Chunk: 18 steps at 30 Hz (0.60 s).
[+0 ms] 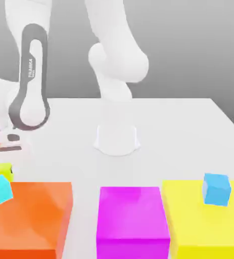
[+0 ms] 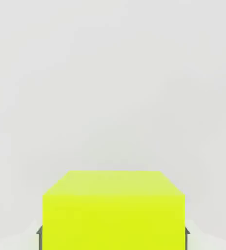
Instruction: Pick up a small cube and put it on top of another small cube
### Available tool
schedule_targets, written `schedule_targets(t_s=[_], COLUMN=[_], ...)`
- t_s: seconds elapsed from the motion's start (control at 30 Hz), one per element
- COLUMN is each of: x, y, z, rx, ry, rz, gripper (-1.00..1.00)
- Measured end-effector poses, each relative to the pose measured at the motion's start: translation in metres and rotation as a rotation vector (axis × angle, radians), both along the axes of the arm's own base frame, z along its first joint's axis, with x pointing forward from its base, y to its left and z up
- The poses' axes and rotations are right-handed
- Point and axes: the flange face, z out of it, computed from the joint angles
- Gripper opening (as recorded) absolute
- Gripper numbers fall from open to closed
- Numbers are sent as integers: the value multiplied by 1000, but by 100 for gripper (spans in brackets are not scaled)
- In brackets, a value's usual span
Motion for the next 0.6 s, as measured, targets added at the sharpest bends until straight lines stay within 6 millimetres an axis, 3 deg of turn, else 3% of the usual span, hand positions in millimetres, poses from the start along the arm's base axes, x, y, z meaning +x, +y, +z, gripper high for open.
schedule_targets(t_s=[0.1, 0.33, 0.4, 0.47, 0.5, 0.6], x=[35, 127, 139, 139, 136, 136], y=[5, 46, 56, 54, 50, 50], z=[33, 118, 112, 89, 75, 75], rx=[0, -1, -3, -3, -2, -2], ry=[-5, -1, 3, 4, 2, 2], rz=[128, 493, 544, 547, 536, 536], gripper=[-100, -100, -100, -100, 100, 100])
